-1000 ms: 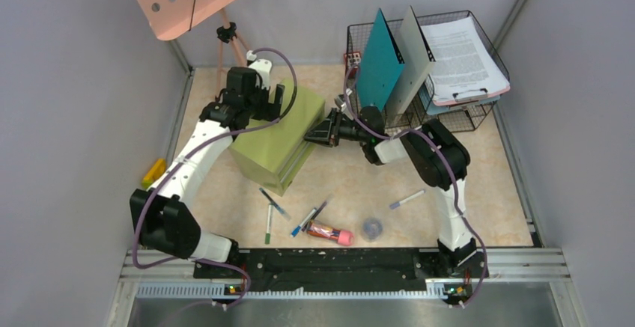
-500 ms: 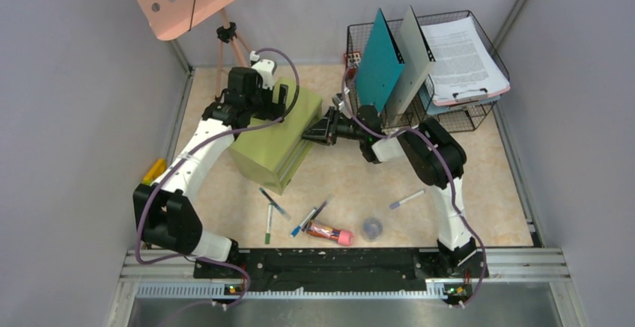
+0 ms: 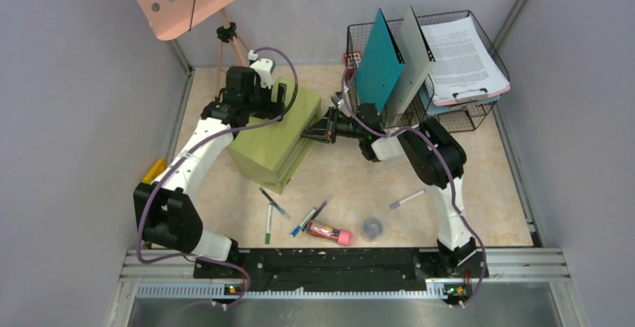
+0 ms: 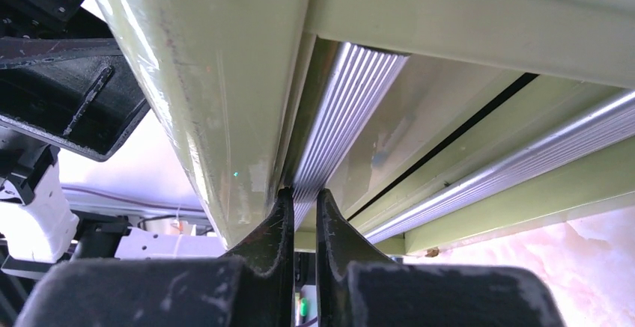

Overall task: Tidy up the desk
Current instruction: Open the drawer in the storage box.

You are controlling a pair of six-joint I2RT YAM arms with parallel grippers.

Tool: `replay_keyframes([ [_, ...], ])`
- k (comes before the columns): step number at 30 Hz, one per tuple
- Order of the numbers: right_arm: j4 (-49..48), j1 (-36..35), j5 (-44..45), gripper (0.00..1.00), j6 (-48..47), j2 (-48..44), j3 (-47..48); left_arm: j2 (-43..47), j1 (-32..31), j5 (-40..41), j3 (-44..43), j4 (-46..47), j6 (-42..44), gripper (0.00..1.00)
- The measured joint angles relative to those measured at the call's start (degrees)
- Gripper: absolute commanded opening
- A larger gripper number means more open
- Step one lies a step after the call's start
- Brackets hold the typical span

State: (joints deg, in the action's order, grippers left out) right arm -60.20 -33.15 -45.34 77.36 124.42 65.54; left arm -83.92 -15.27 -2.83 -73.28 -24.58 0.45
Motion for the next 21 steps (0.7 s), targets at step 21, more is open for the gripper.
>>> replay_keyframes([
  [21, 3.2, 0.7, 2.2, 0.00, -6.7, -3.8, -2.5, -0.6, 0.5, 1.0, -0.6, 0.0, -1.1, 0.88],
])
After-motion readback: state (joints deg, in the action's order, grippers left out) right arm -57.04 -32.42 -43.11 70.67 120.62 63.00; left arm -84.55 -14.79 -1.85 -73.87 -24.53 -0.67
